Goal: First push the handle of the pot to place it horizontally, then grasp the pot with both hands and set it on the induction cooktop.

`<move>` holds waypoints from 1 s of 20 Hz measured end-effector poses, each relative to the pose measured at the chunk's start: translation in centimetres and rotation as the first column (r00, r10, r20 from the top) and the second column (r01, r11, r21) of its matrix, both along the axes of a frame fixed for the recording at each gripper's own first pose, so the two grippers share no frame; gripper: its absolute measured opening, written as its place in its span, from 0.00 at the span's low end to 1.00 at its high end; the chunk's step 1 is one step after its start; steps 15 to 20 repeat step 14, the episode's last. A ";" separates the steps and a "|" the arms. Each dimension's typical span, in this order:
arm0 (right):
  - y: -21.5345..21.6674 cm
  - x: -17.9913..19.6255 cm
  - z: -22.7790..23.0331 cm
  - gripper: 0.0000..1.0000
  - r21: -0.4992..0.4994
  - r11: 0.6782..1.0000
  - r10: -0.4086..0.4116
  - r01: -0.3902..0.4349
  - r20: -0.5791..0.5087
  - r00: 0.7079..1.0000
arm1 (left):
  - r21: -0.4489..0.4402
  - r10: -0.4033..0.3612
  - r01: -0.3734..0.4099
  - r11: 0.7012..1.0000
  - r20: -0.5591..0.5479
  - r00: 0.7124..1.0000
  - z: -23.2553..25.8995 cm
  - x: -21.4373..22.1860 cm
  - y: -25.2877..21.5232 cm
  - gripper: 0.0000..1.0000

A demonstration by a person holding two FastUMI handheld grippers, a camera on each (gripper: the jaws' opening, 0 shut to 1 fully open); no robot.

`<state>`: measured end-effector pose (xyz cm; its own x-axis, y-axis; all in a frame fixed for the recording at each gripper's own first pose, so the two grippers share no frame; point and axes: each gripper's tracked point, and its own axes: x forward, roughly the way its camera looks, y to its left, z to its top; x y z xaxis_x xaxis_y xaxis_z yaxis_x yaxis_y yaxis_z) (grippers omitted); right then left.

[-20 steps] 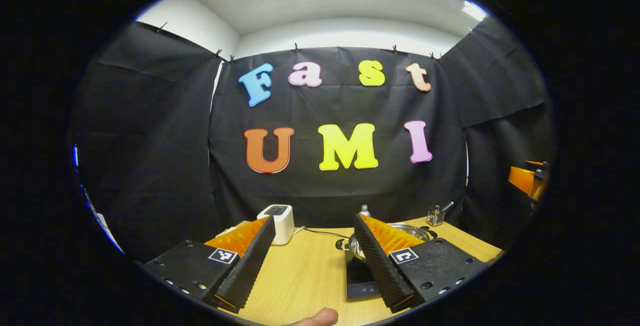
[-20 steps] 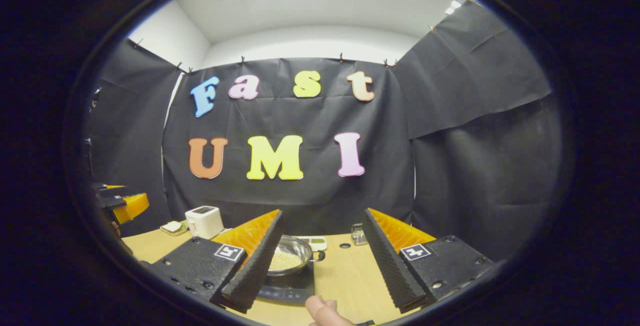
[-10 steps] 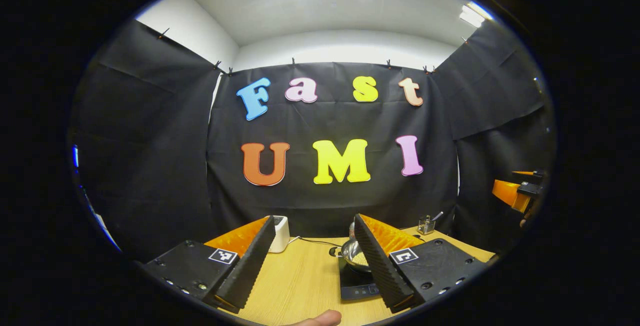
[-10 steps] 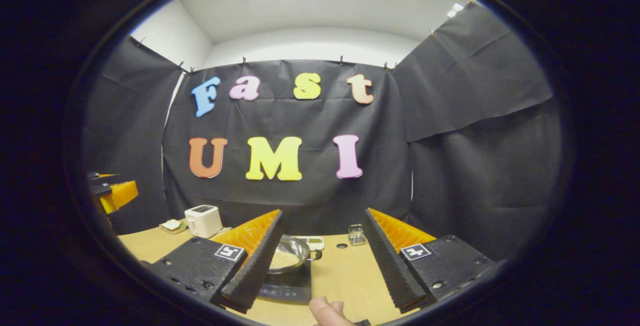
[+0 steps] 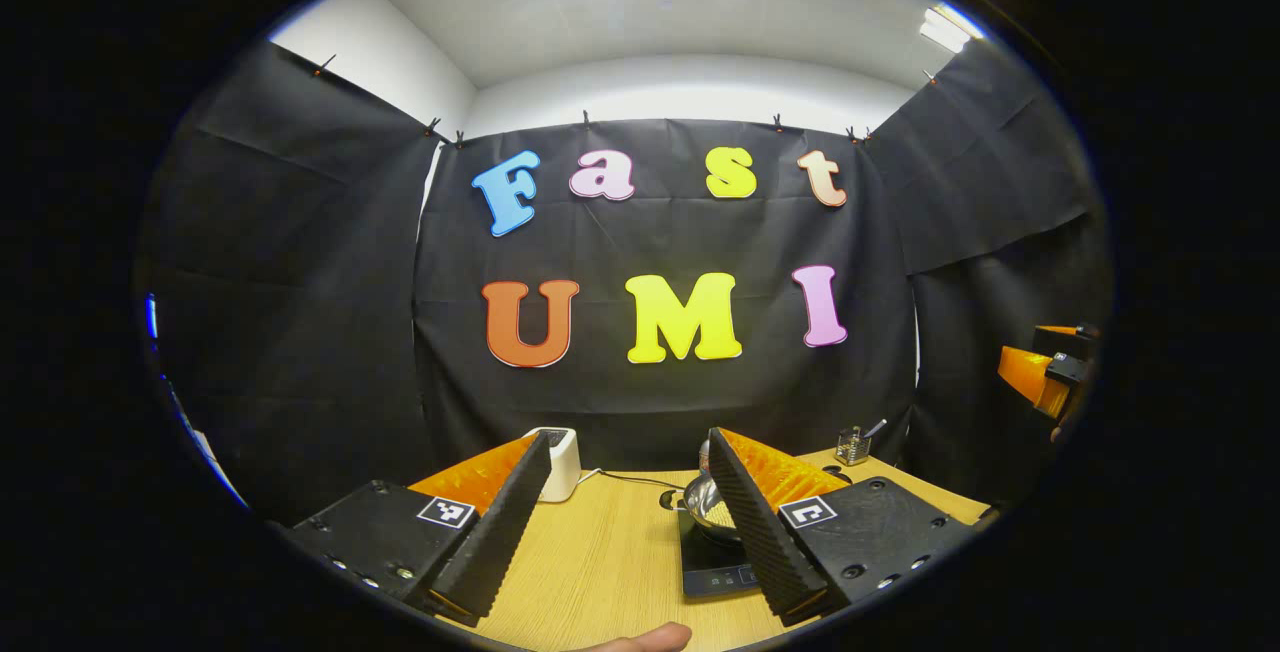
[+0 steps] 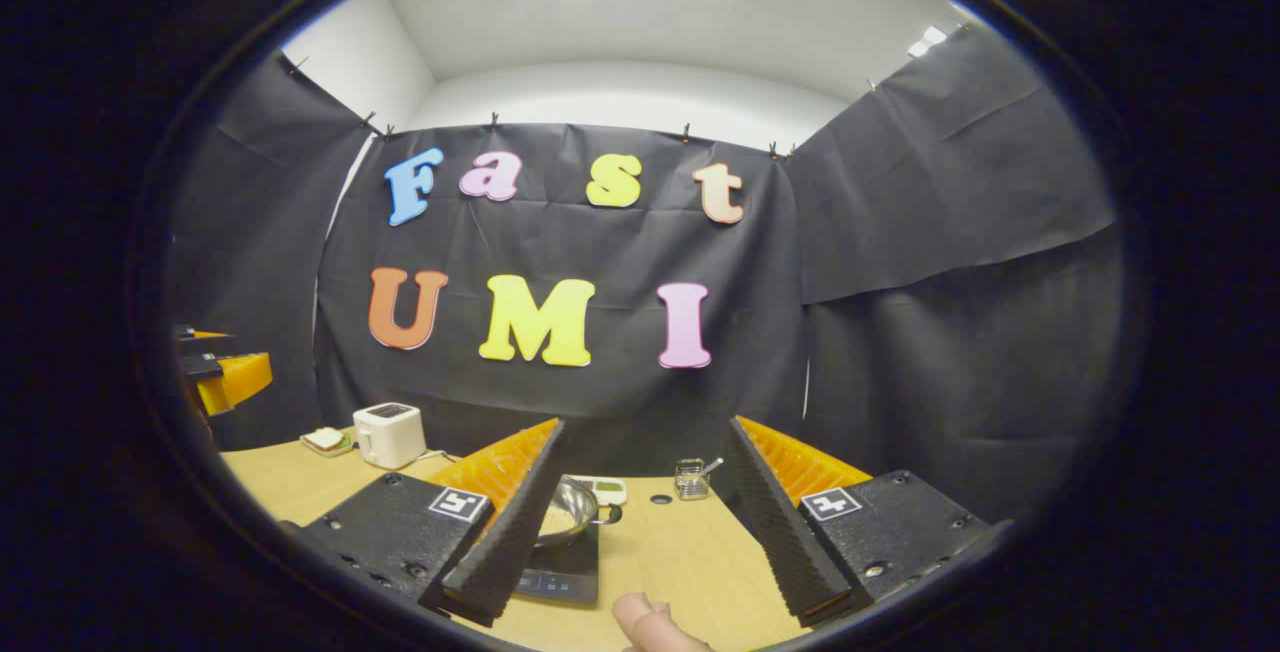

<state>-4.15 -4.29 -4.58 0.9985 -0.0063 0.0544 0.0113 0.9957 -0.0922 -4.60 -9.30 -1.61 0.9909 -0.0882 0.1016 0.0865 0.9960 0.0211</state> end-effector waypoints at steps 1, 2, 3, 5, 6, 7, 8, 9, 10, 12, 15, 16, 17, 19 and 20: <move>0.2 -0.3 0.0 0.96 0.000 1.000 0.006 -0.006 -0.001 1.000 | 0.001 -0.006 0.006 1.000 -0.002 1.000 -0.1 0.0 -0.2 0.94; 0.3 -0.3 -0.1 0.96 0.001 1.000 0.010 -0.010 -0.004 1.000 | 0.001 -0.009 0.009 1.000 -0.005 1.000 -0.2 0.1 -0.2 0.94; 0.4 -0.4 -0.1 0.96 0.002 1.000 0.017 -0.017 -0.004 1.000 | 0.000 -0.011 0.011 1.000 -0.007 1.000 -0.2 0.0 -0.3 0.94; 0.4 -0.4 -0.2 0.96 0.004 1.000 0.021 -0.021 -0.007 1.000 | 0.001 -0.017 0.017 1.000 -0.015 1.000 -0.4 0.0 -0.4 0.94; 0.3 -0.5 -0.2 0.96 0.003 1.000 0.020 -0.020 -0.007 1.000 | 0.001 -0.019 0.019 1.000 -0.016 1.000 -0.4 0.0 -0.5 0.94; 0.3 -0.7 -0.2 0.96 0.004 1.000 0.020 -0.020 -0.006 1.000 | 0.002 -0.021 0.021 1.000 -0.018 1.000 -0.5 0.0 -0.5 0.95; 0.3 -0.7 -0.1 0.96 0.005 1.000 0.020 -0.020 -0.005 1.000 | 0.000 -0.022 0.022 1.000 -0.020 1.000 -0.5 0.1 -0.4 0.95; 0.2 -0.8 -0.2 0.96 0.006 1.000 0.021 -0.020 -0.005 1.000 | 0.000 -0.023 0.023 1.000 -0.020 1.000 -0.6 0.2 -0.5 0.95; 0.2 -0.8 -0.2 0.96 0.007 1.000 0.023 -0.023 -0.004 1.000 | 0.001 -0.022 0.022 1.000 -0.021 1.000 -0.7 0.1 -0.5 0.95; 0.2 -0.9 -0.3 0.96 0.010 1.000 0.026 -0.026 -0.004 1.000 | 0.001 -0.022 0.022 1.000 -0.022 1.000 -0.7 0.2 -0.4 0.95; 0.1 -0.9 -0.4 0.96 0.015 1.000 0.026 -0.026 -0.003 1.000 | -0.005 -0.021 0.021 1.000 -0.027 0.999 -1.0 0.1 -0.5 0.95; 0.1 -0.9 -0.4 0.96 0.015 1.000 0.026 -0.026 -0.003 1.000 | -0.005 -0.021 0.021 1.000 -0.027 0.999 -1.0 0.1 -0.5 0.95; 0.1 -0.9 -0.4 0.96 0.015 1.000 0.026 -0.026 -0.003 1.000 | -0.005 -0.021 0.021 1.000 -0.027 0.999 -1.0 0.1 -0.5 0.95; 0.1 -0.9 -0.4 0.96 0.015 1.000 0.026 -0.026 -0.003 1.000 | -0.005 -0.021 0.021 1.000 -0.027 0.999 -1.0 0.1 -0.5 0.95; 0.1 -0.9 -0.4 0.96 0.015 1.000 0.026 -0.026 -0.003 1.000 | -0.005 -0.021 0.021 1.000 -0.027 0.999 -1.0 0.1 -0.5 0.95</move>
